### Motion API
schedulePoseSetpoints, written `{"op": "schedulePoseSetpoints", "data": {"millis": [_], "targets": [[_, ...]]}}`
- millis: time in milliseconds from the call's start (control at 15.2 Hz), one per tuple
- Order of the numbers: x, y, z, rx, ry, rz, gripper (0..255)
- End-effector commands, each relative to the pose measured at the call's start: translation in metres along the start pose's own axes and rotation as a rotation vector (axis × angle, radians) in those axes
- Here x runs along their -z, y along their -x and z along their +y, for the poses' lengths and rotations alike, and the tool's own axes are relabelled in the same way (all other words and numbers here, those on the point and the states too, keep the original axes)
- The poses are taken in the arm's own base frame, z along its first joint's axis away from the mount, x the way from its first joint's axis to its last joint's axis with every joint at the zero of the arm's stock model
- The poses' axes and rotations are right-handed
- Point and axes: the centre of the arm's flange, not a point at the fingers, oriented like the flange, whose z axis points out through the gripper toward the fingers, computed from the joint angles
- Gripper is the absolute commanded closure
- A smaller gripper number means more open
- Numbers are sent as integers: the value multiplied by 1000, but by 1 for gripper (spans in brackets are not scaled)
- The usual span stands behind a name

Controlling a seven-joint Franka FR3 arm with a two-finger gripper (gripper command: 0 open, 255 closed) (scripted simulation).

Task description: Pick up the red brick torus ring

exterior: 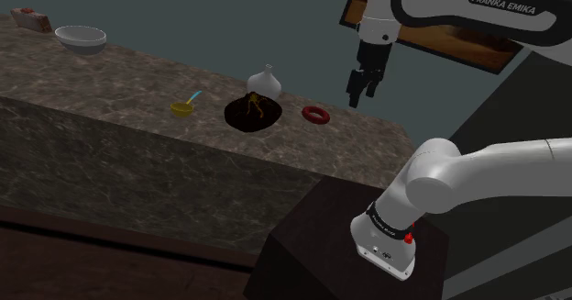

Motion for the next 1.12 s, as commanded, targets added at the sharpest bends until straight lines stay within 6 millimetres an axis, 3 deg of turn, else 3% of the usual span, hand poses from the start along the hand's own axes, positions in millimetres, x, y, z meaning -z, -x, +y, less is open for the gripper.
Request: {"op": "schedulePoseSetpoints", "data": {"millis": [0,1056], "targets": [[0,0,0,0,0,0,0],[-111,-134,121,19,-48,33,0]]}}
